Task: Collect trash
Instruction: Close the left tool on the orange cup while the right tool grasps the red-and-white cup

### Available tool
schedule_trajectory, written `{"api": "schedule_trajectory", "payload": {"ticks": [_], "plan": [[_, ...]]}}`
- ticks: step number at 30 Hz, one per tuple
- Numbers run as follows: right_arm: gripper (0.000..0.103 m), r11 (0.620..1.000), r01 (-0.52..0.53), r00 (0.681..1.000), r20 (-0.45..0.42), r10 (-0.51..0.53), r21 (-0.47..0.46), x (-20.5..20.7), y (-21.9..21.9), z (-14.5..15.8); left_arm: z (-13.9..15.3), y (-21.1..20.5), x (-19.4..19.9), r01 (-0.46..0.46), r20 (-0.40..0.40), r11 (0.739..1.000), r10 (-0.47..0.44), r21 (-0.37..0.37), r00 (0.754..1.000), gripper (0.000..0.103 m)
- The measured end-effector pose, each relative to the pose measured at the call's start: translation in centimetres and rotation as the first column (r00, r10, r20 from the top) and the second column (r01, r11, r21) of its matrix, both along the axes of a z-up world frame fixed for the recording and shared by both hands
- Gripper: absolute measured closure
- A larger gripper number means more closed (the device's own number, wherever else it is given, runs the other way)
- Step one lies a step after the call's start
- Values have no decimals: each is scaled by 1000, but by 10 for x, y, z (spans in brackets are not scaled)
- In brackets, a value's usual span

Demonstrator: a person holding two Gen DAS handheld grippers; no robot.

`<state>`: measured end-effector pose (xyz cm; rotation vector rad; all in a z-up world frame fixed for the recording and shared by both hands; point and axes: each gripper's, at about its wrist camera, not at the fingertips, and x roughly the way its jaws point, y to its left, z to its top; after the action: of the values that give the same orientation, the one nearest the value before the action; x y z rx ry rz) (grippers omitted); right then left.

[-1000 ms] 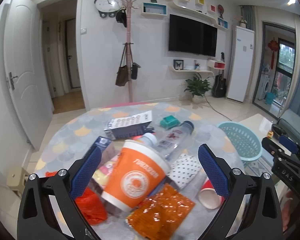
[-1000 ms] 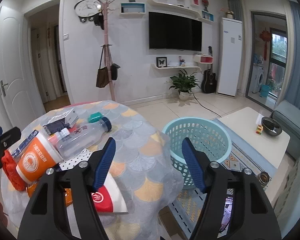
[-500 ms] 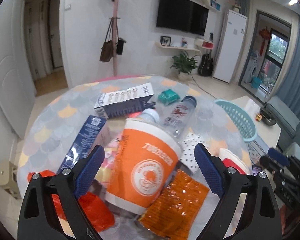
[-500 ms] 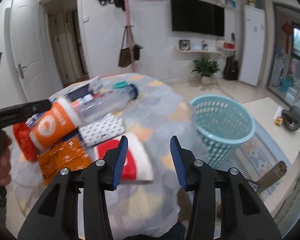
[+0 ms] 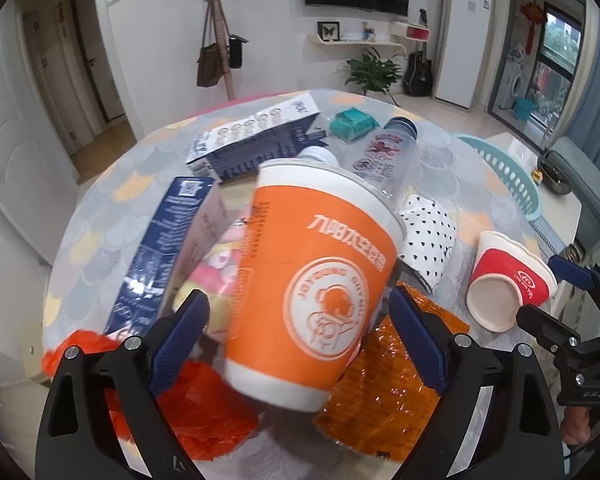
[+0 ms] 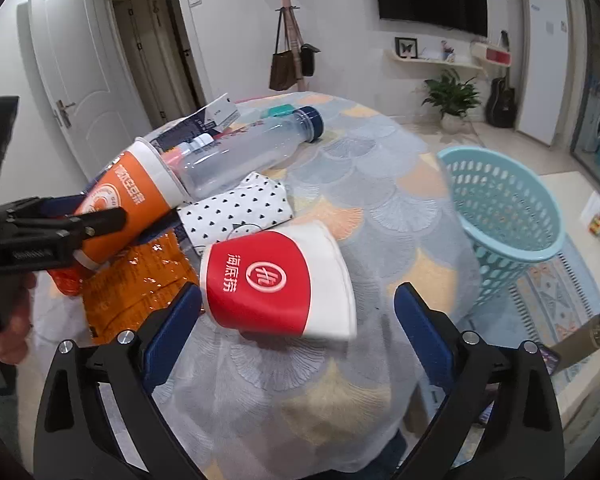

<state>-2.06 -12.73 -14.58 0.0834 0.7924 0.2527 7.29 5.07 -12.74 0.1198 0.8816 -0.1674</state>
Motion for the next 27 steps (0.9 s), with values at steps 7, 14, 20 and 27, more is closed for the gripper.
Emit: {"api": "schedule_trajectory", "payload": {"ticks": [7, 14, 20, 27], "plan": [[9, 996, -9, 998, -62, 14, 85, 13, -9, -11, 2, -7, -4, -8, 31, 1000, 8, 27, 999, 36], [9, 989, -25, 993, -108, 41, 145, 13, -3, -14, 9, -3, -6, -28, 44, 999, 30, -33, 999, 44], [9, 986, 5, 992, -125, 17, 168, 19, 1, -15, 22, 1, -18, -35, 88, 995, 43, -89, 995, 49], [28, 986, 51, 991, -127, -31, 156, 21, -3, -16, 24, -1, -19, -36, 85, 996, 43, -88, 995, 49]]}}
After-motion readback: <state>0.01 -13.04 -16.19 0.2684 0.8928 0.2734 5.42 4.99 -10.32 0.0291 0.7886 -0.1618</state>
